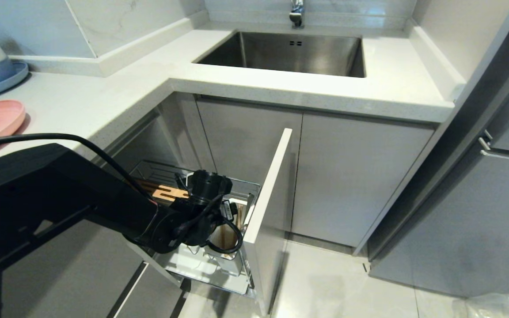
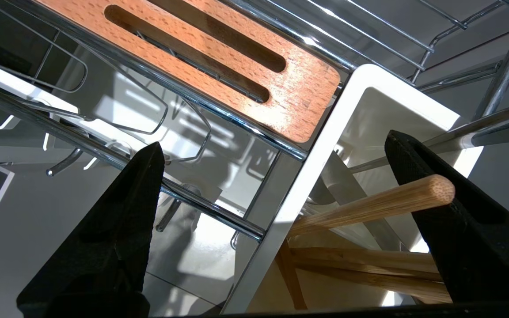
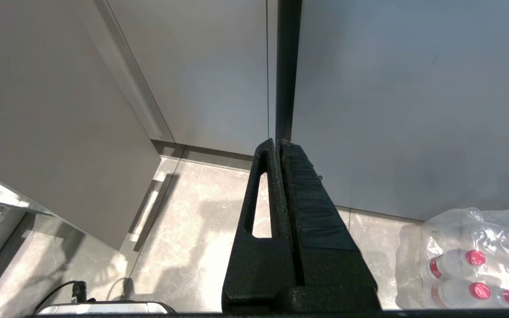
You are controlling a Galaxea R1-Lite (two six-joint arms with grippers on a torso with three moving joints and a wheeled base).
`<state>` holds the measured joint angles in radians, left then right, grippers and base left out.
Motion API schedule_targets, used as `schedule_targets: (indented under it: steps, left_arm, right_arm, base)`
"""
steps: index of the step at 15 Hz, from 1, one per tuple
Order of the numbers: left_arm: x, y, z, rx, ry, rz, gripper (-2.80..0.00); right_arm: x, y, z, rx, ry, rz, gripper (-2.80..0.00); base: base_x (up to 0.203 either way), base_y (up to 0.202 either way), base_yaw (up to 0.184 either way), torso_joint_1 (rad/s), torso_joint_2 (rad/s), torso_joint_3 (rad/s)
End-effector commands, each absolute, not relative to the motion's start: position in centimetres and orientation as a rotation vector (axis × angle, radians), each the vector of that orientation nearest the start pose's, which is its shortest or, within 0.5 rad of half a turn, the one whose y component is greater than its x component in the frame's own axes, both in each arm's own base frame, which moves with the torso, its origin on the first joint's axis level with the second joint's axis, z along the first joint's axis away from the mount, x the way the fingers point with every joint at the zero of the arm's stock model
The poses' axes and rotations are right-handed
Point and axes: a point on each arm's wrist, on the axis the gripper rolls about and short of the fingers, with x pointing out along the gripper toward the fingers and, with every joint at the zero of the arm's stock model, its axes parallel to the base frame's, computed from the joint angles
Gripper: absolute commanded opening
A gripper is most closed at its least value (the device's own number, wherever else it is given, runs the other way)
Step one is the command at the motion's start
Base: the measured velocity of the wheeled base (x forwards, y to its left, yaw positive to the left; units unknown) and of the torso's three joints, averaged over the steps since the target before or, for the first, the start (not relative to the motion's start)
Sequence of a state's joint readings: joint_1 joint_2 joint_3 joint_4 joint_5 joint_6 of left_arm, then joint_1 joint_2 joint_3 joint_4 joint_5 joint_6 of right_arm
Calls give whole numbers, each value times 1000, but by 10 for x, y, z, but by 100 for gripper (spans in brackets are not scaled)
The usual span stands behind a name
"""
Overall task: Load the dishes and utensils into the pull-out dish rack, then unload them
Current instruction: Take the chopsticks out of the cupboard
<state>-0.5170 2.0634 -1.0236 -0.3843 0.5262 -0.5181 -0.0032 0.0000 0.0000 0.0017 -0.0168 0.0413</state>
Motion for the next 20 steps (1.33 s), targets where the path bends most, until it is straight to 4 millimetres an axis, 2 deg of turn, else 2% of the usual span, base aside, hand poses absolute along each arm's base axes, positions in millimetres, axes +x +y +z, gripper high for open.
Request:
schedule_targets:
  steps: [1,2,15,20]
  left_arm:
    - [331,-175,91,-181,542,157,0]
    - [331,-175,92,-182,539,158,-280]
    - [329,-176,97,-188,526,156,-280]
    - [305,-181,145,-263,399,152,-280]
  right_arm:
    - [-23,0,75,41,3,-20,-280]
    - [-23,0,75,41,3,-20,-280]
    - [-23,0,75,41,3,-20,-280]
    - [-23,0,75,41,3,-20,-280]
  base:
    - [0,0,0,0,0,0]
    - [0,0,0,0,0,0]
    - [0,0,0,0,0,0]
    - [0,0,0,0,0,0]
